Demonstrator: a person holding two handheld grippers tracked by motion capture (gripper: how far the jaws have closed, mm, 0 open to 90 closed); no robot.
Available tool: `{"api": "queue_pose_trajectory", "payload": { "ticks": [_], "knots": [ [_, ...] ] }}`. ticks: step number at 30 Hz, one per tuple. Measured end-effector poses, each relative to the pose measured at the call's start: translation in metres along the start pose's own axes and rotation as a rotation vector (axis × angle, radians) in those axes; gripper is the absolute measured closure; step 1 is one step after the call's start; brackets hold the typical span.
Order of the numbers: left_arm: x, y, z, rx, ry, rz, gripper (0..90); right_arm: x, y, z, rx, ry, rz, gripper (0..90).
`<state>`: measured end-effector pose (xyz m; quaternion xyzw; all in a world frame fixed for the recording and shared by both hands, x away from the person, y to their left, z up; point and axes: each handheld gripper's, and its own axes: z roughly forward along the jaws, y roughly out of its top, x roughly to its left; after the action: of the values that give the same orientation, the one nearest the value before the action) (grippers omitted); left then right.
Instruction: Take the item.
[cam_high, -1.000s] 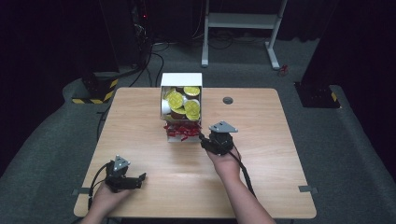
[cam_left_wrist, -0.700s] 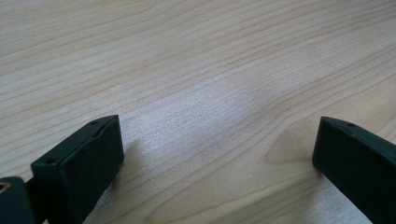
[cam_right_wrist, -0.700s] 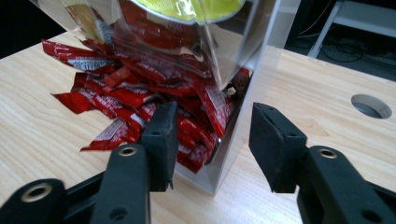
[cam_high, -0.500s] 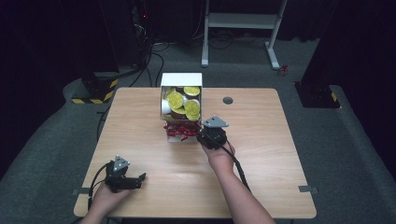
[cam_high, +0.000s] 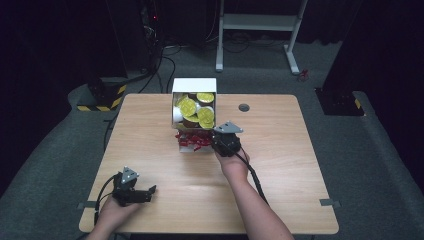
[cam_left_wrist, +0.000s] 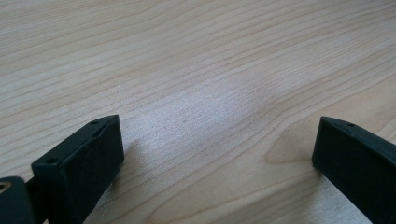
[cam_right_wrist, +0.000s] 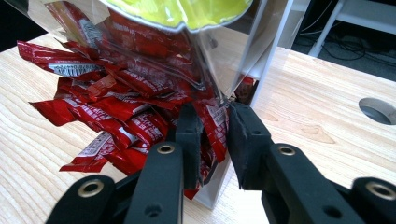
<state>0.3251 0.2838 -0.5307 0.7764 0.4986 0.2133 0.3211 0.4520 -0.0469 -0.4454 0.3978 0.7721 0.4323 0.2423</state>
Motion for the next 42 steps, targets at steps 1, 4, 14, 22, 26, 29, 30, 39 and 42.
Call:
{"api": "queue_pose_trajectory", "payload": {
  "ticks": [1,4,14,22,26,29,30,39,42],
  "knots": [
    [0.000,0.000,0.000,0.000,0.000,0.000,2.4,0.000,0.000,0.001,-0.001,-0.002,-0.004,76.7],
    [0.000,0.000,0.000,0.000,0.000,-0.001,2.4,0.002,-0.001,0.001,0.003,-0.013,-0.012,77.9],
    [0.000,0.000,0.000,0.000,0.002,-0.002,2.5,0.003,-0.003,0.000,0.004,-0.018,-0.013,80.1],
    [0.000,0.000,0.000,-0.001,0.002,-0.002,2.6,-0.001,-0.005,-0.003,-0.002,-0.005,-0.007,86.4],
    [-0.001,0.000,0.000,-0.005,0.003,-0.007,2.6,0.000,-0.007,-0.006,-0.002,-0.001,-0.011,87.4],
    [-0.001,0.000,0.000,-0.004,0.003,-0.007,2.6,-0.001,-0.007,-0.010,-0.010,0.002,-0.017,87.7],
    [-0.001,0.000,0.000,-0.005,0.002,-0.007,2.6,-0.001,-0.007,-0.013,-0.014,0.004,-0.016,87.8],
    [0.000,0.000,0.000,-0.001,0.002,-0.002,2.6,0.001,-0.012,-0.027,-0.044,0.022,-0.025,87.8],
    [0.000,0.000,0.000,0.000,0.002,-0.004,2.7,0.001,-0.012,-0.029,-0.046,0.022,-0.024,87.8]
  ]
}}
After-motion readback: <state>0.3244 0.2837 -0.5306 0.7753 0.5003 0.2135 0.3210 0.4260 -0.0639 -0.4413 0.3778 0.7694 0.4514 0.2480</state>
